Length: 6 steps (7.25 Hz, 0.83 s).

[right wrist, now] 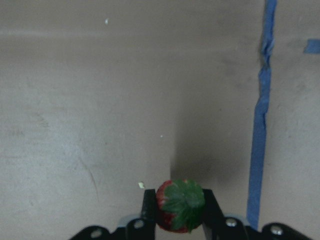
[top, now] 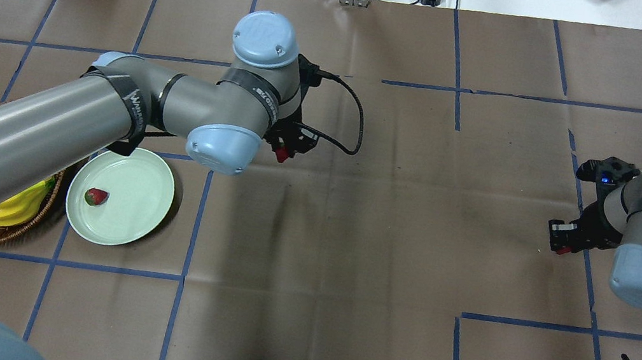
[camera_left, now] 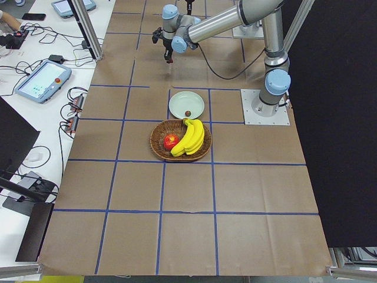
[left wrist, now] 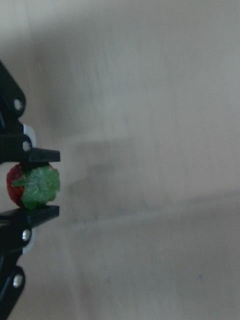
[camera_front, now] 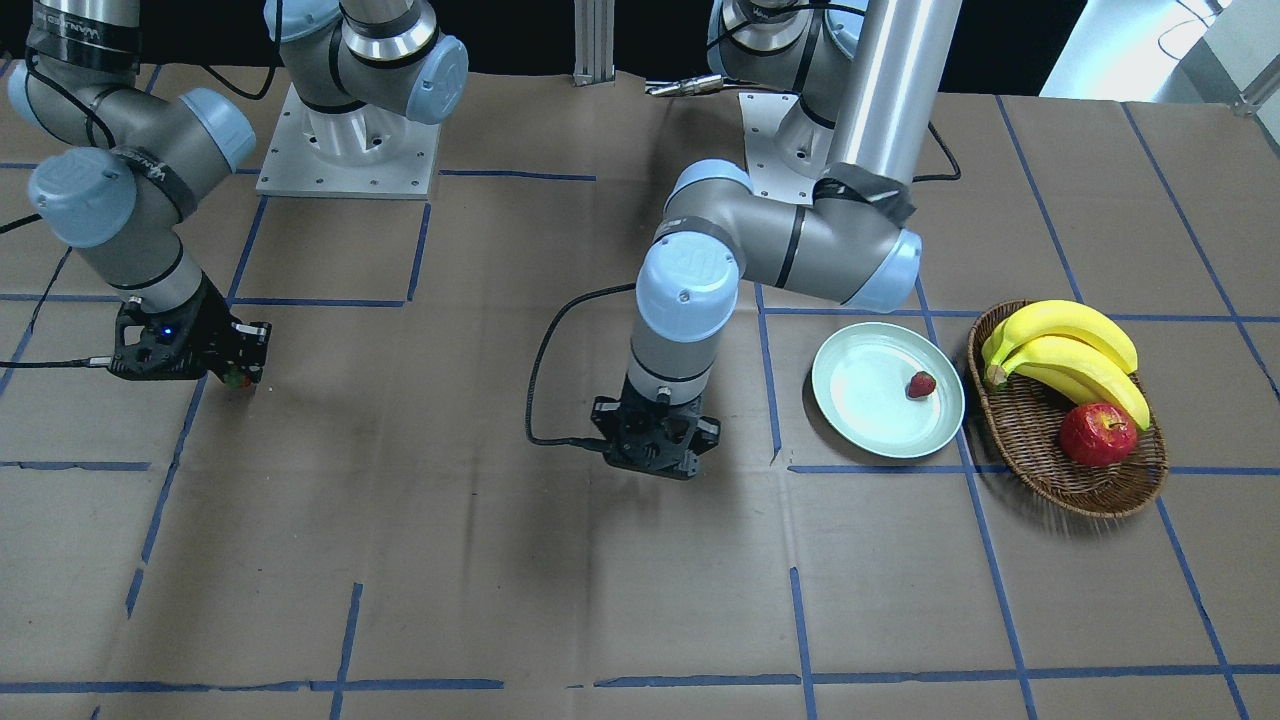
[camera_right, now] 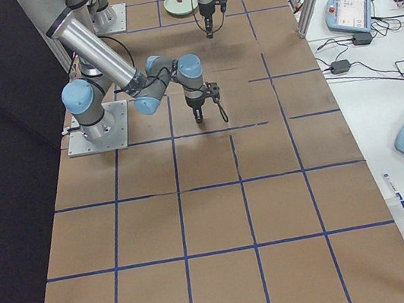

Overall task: Collect all strawberries into plate
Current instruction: 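Carry strawberry onto the plate with left gripper while right carries its own to center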

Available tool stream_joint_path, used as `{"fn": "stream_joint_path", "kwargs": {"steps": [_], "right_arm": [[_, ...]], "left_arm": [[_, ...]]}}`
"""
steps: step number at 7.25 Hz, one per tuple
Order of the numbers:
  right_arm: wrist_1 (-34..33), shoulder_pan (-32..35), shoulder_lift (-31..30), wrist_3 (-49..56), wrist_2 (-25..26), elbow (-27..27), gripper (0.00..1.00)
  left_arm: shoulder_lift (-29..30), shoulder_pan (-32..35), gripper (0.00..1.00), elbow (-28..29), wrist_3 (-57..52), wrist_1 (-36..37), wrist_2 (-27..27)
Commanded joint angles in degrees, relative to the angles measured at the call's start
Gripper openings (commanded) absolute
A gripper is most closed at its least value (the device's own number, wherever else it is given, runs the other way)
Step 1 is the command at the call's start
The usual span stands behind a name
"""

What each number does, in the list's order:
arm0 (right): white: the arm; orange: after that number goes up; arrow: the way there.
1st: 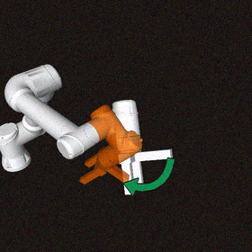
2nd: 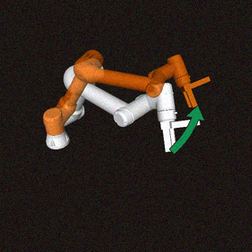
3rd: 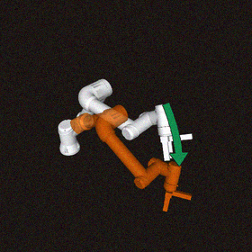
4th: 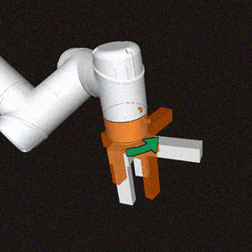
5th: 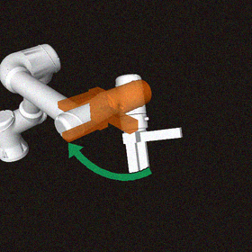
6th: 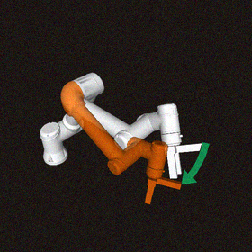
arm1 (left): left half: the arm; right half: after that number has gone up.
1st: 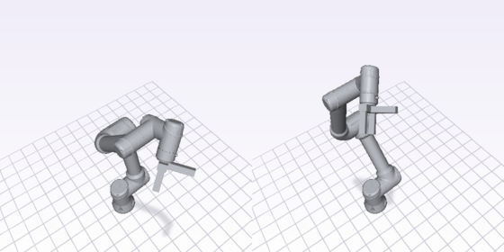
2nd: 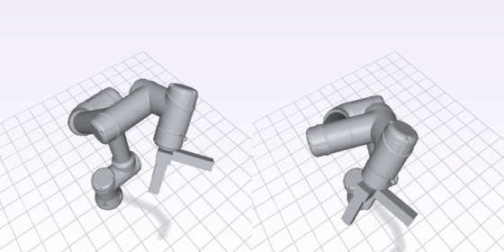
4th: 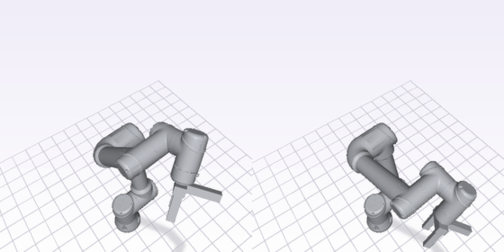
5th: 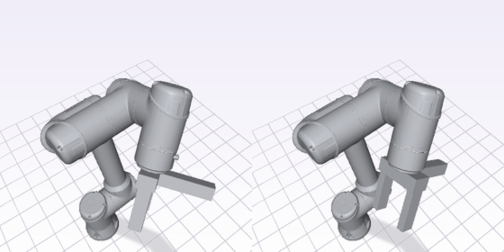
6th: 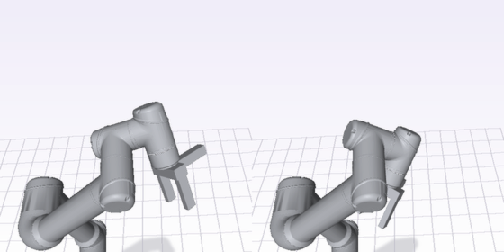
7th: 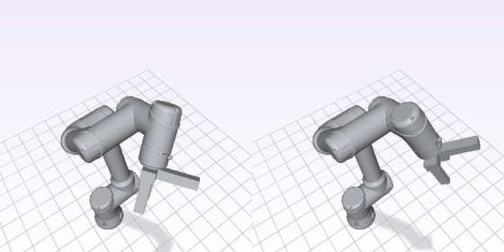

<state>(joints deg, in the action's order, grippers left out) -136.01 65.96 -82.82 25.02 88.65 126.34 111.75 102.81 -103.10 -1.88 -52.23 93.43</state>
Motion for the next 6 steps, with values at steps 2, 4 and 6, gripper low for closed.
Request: {"fn": "stream_joint_path", "kwargs": {"steps": [2, 4, 6], "right_arm": [[20.0, 8.6, 0.5, -10.9, -0.1, -17.5, 0.05], [20.3, 22.7, 4.8, -27.8, -0.2, -21.9, 0.05], [17.5, 36.4, 12.1, -42.6, -0.4, -27.3, 0.05]], "left_arm": [[-9.7, -16.7, 0.0, -16.0, -25.5, 4.5, 9.7], [-9.2, -24.2, 0.25, -20.6, -32.9, 10.9, 9.7], [-9.0, -24.3, 0.9, -21.1, -31.9, 11.0, 9.1]]}}
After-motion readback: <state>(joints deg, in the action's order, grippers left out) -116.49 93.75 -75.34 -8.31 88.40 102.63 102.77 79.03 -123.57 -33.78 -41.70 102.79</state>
